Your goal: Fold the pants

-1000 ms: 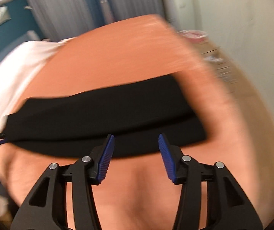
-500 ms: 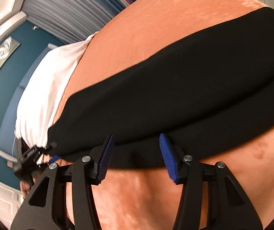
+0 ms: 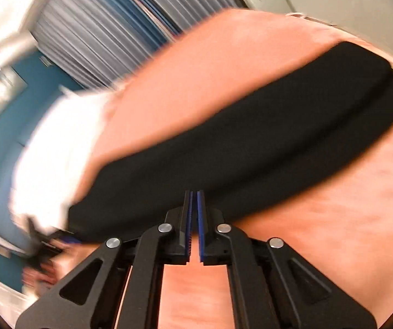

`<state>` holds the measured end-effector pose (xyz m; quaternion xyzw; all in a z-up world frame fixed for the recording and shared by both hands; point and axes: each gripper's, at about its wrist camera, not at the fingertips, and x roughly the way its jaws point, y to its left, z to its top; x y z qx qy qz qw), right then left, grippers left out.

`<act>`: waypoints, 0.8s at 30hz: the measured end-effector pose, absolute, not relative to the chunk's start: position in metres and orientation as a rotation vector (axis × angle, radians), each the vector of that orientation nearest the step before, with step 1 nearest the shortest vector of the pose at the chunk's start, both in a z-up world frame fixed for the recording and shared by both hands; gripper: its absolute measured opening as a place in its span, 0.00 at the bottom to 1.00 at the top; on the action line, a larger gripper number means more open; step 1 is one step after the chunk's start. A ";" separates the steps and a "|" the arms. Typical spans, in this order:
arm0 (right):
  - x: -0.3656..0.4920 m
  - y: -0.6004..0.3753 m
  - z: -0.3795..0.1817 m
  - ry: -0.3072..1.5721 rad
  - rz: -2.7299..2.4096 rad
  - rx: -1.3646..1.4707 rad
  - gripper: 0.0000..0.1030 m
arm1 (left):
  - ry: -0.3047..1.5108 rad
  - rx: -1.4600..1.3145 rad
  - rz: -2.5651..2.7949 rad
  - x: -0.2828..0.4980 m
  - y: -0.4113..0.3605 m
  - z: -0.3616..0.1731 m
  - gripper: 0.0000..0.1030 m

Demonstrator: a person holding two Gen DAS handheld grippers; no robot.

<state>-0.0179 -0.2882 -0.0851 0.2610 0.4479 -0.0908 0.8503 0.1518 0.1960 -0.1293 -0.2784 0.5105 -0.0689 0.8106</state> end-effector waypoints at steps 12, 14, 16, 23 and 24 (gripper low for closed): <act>0.031 -0.191 -0.110 1.027 0.157 0.714 0.51 | 1.076 -0.703 -0.120 0.155 0.208 -0.133 0.72; 0.035 -0.189 -0.120 1.022 0.167 0.778 0.51 | 1.083 -0.729 -0.141 0.159 0.210 -0.135 0.76; 0.039 -0.187 -0.124 0.997 0.167 0.809 0.51 | 1.083 -0.733 -0.151 0.165 0.211 -0.135 0.76; 0.061 -0.183 -0.114 0.912 0.133 0.834 0.03 | 1.085 -0.666 -0.099 0.171 0.217 -0.135 0.20; 0.061 -0.177 -0.108 0.904 0.136 0.811 0.03 | 1.089 -0.665 -0.097 0.168 0.221 -0.135 0.16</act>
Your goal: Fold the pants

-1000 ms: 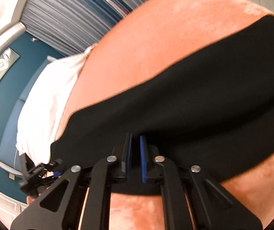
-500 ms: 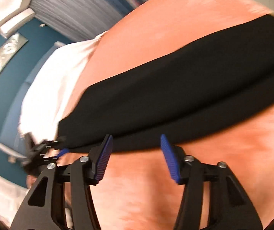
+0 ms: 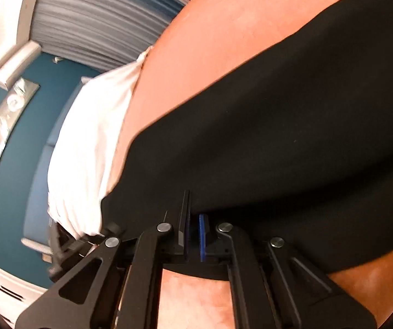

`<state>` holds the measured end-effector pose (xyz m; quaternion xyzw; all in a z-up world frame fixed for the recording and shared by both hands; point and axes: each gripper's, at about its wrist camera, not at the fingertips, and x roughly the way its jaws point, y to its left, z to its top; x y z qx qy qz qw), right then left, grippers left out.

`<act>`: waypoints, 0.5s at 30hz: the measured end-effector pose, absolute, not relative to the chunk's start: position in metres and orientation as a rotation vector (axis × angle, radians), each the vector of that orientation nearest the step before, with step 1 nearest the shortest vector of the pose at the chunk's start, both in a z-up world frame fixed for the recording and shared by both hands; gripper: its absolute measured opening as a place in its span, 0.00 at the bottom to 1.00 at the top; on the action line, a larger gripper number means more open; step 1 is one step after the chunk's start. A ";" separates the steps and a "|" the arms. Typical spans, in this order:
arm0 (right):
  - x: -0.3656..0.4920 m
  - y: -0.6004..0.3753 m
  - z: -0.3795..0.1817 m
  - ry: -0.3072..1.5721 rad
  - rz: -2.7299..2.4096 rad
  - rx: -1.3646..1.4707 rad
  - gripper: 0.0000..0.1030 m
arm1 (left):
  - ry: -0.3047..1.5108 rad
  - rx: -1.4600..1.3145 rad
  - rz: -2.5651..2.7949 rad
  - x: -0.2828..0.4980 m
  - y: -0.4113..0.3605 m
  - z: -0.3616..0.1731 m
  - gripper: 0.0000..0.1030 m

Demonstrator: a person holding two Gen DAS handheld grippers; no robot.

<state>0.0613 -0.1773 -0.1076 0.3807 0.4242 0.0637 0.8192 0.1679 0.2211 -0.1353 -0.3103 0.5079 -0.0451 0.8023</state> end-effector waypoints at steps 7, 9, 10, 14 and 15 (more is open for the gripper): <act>0.021 -0.174 -0.129 1.008 0.123 0.739 0.04 | 1.102 -0.662 -0.136 0.138 0.244 -0.148 0.09; 0.014 -0.177 -0.124 0.972 0.136 0.766 0.11 | 1.090 -0.672 -0.128 0.134 0.245 -0.147 0.10; 0.011 -0.175 -0.114 0.972 0.136 0.737 0.23 | 1.083 -0.676 -0.126 0.131 0.246 -0.143 0.11; -0.018 -0.190 -0.079 0.923 0.109 0.623 0.49 | 1.040 -0.652 -0.058 0.122 0.260 -0.121 0.29; -0.031 -0.210 -0.071 0.897 0.074 0.631 0.49 | 1.029 -0.638 -0.030 0.122 0.264 -0.116 0.32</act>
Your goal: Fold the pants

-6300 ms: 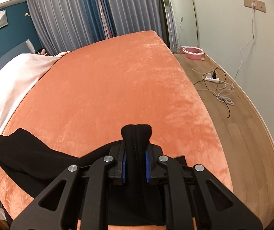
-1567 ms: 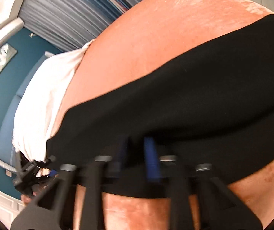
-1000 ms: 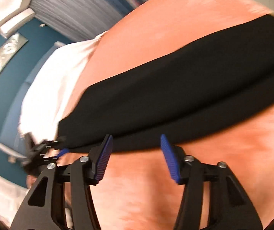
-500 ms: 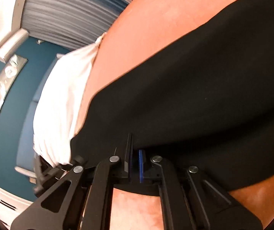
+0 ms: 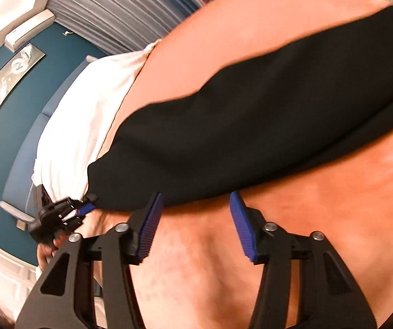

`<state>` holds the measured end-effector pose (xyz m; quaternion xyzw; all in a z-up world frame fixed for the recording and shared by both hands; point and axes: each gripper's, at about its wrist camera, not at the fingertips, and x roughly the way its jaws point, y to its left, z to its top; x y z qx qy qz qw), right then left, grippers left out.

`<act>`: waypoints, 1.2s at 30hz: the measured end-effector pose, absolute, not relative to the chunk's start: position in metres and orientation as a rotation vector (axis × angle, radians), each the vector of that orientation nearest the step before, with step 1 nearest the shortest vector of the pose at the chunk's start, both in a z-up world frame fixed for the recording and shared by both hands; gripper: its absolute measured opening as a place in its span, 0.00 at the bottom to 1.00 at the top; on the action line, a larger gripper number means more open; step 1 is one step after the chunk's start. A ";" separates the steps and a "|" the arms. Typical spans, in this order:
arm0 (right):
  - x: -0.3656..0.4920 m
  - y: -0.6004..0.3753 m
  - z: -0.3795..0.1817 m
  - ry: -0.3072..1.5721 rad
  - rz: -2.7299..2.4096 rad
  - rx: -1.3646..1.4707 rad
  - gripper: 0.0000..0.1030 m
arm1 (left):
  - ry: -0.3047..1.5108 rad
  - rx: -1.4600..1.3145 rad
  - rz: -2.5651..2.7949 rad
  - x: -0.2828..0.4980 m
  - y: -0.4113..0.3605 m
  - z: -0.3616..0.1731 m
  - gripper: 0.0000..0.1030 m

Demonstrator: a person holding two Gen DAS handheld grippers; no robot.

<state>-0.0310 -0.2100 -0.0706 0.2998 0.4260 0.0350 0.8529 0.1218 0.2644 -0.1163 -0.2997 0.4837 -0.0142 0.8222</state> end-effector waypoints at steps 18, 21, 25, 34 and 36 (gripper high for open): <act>-0.025 -0.477 -0.062 0.698 -0.470 0.717 0.50 | 0.980 -0.420 -0.072 0.119 0.175 -0.064 0.43; -0.009 -0.469 -0.062 0.687 -0.443 0.693 0.03 | 0.997 -0.381 -0.135 0.128 0.152 -0.065 0.43; -0.028 -0.454 -0.020 0.563 -0.406 0.652 0.03 | 1.024 -0.341 -0.161 0.128 0.130 -0.065 0.43; -0.070 -0.477 -0.048 0.665 -0.451 0.714 0.15 | 1.098 -0.268 -0.130 0.138 0.104 -0.103 0.51; -0.084 -0.467 -0.027 0.633 -0.516 0.631 0.22 | 1.108 -0.298 -0.132 0.135 0.109 -0.107 0.51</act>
